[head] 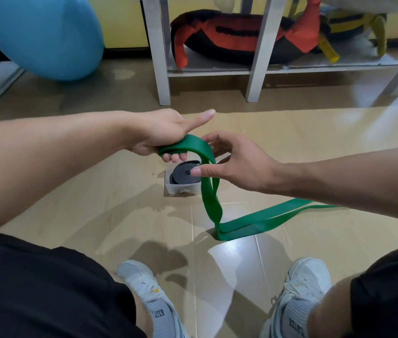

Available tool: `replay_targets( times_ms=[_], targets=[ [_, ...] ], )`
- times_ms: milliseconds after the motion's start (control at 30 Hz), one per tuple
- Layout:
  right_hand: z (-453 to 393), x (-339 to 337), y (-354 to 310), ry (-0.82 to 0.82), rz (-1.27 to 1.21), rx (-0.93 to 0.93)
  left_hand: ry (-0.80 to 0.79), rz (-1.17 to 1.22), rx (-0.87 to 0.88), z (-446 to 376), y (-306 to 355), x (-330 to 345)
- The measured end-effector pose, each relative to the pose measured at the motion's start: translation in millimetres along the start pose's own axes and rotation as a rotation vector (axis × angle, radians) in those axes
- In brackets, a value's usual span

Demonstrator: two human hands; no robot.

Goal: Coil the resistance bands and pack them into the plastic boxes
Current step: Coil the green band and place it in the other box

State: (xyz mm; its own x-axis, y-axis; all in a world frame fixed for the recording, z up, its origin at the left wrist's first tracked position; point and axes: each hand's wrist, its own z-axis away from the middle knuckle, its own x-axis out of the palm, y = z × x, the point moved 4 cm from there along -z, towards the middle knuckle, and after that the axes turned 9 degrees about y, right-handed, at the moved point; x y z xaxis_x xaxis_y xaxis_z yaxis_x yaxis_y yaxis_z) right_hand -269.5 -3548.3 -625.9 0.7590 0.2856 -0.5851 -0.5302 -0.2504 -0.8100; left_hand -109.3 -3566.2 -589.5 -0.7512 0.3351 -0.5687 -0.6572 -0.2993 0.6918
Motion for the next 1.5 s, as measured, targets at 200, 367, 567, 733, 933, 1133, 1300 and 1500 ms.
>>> replay_targets(
  times_ms=[200,367,567,733,933,1133,1300,1500],
  targets=[
    [-6.4,-8.7,2.0,0.084,0.071,-0.034,0.083,0.183,-0.115,-7.7,-5.3,1.9],
    [-11.9,-20.8,22.2,0.14,0.114,0.055,0.045,0.421,-0.186,-7.4,-14.0,-5.4],
    [-12.4,-23.1,24.4,0.123,0.156,0.064,0.092,0.384,-0.133,-5.3,-11.4,-10.2],
    [-10.8,-19.8,21.8,0.086,0.202,0.049,0.067,0.248,-0.113,-2.6,-6.6,-4.3],
    [-7.9,-19.2,25.7,0.056,0.238,0.062,0.039,0.308,-0.08,-4.3,-9.3,-3.9],
    [-6.5,-17.4,7.7,0.122,0.153,-0.025,0.085,0.289,-0.033,-7.7,-6.5,-0.5],
    [-7.8,-13.3,6.3,0.161,0.034,0.001,0.101,0.144,0.065,-8.1,-0.8,6.0],
    [-10.2,-11.7,8.9,0.15,-0.044,0.006,0.083,0.112,0.081,-8.4,-3.1,10.7]
  ],
)
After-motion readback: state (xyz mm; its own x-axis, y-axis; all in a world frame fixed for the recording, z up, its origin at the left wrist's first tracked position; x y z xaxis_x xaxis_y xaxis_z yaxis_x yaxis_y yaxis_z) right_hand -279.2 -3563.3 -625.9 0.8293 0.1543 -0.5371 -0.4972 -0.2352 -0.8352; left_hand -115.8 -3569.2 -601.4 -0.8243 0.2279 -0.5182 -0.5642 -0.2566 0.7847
